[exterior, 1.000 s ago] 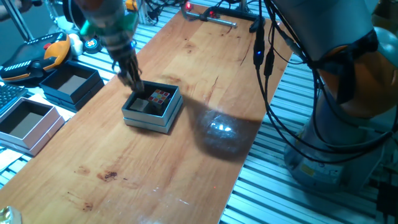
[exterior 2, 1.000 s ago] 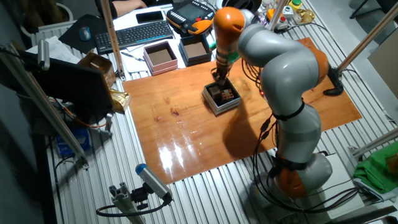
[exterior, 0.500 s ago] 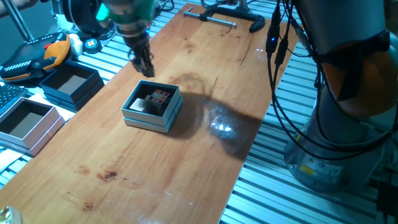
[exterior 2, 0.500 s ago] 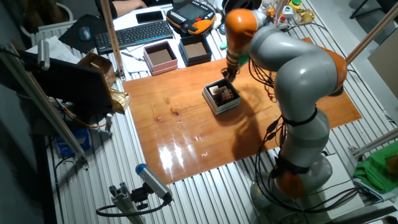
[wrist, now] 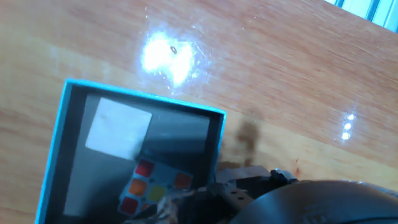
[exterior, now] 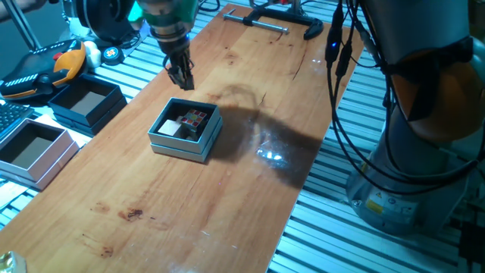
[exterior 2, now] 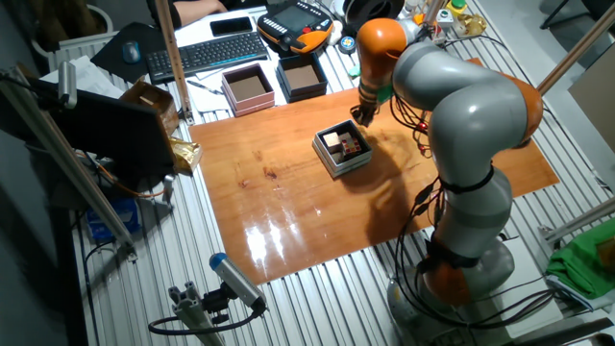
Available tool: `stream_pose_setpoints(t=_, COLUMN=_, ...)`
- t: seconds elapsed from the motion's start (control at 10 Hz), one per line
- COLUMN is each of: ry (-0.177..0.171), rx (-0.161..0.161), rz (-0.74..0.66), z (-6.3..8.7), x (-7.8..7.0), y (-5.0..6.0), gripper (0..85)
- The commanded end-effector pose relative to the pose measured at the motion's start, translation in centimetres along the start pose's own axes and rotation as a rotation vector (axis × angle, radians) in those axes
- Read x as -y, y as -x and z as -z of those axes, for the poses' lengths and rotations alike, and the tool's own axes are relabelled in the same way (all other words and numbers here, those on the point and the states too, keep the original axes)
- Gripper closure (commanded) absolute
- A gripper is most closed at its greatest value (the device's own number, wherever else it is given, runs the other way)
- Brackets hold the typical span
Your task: Take everything out of the gift box
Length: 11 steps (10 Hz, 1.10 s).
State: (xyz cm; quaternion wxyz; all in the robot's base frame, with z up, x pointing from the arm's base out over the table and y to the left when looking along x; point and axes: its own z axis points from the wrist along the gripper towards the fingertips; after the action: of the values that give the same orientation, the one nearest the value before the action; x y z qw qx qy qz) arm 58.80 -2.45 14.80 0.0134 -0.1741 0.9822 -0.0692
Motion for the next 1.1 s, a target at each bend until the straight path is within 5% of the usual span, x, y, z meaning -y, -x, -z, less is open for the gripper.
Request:
stream_pose_setpoints(t=0.0, ry=-0.013, rx=0.001, rz=0.003, z=0.1, x=-0.1, y=0.1, gripper=28.7)
stream_pose_setpoints(t=0.1, ry=-0.010, rx=0.006, rz=0.003, z=0.1, x=0.0, y=0.1, gripper=26.3)
stream_pose_setpoints(t=0.3, ry=0.071, rx=-0.021, rz=-0.022, z=0.4, x=-0.7, y=0.7, gripper=28.0)
stream_pose_setpoints(t=0.6, ry=0.076, rx=-0.054, rz=-0.049, z=0.8, x=-3.3, y=2.8, gripper=31.0)
stream_pose_setpoints(t=1.0, ry=0.084, rx=-0.069, rz=-0.131, z=0.0, x=-5.1, y=2.5, gripper=32.7)
